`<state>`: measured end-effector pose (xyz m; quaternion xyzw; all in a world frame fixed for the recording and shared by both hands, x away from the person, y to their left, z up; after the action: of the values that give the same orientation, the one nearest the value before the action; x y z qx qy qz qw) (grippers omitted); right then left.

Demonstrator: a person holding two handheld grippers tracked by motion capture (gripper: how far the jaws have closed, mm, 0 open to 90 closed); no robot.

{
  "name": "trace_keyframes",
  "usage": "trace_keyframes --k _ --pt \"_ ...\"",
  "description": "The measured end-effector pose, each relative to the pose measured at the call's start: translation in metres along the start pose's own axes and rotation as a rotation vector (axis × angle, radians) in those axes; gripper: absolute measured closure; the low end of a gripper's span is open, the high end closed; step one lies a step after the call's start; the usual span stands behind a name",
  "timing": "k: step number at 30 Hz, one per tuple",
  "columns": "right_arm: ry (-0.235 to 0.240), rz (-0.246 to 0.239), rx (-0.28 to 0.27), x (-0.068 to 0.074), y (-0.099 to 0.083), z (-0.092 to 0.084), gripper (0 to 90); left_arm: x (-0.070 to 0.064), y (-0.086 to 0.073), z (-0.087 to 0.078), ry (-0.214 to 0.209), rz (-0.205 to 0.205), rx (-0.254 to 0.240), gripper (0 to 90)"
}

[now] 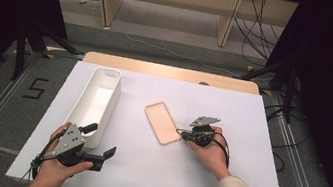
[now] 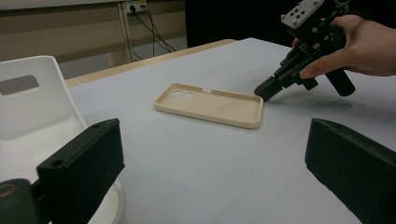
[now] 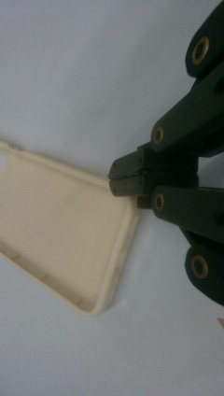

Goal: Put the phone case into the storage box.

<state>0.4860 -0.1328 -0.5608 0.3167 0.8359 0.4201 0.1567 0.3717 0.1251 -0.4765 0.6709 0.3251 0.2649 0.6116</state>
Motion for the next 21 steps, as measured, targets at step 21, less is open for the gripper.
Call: trace_keyframes --k 21 --pt "0.056 -0.064 -0.003 0.033 0.004 0.007 90.0 0.000 0.000 0.000 -0.001 0.002 -0.001 4.1"
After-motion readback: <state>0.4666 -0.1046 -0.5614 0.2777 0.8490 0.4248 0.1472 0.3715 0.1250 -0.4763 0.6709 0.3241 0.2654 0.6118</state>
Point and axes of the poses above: each handheld gripper's, and its own axes: z roughly forward along the jaws, y roughly out of its top, x roughly to its left, the point moved 10 cm from there along z, roughly forward along the jaws, and after that the axes turned 9 degrees about -x, right-handed, at the moved point
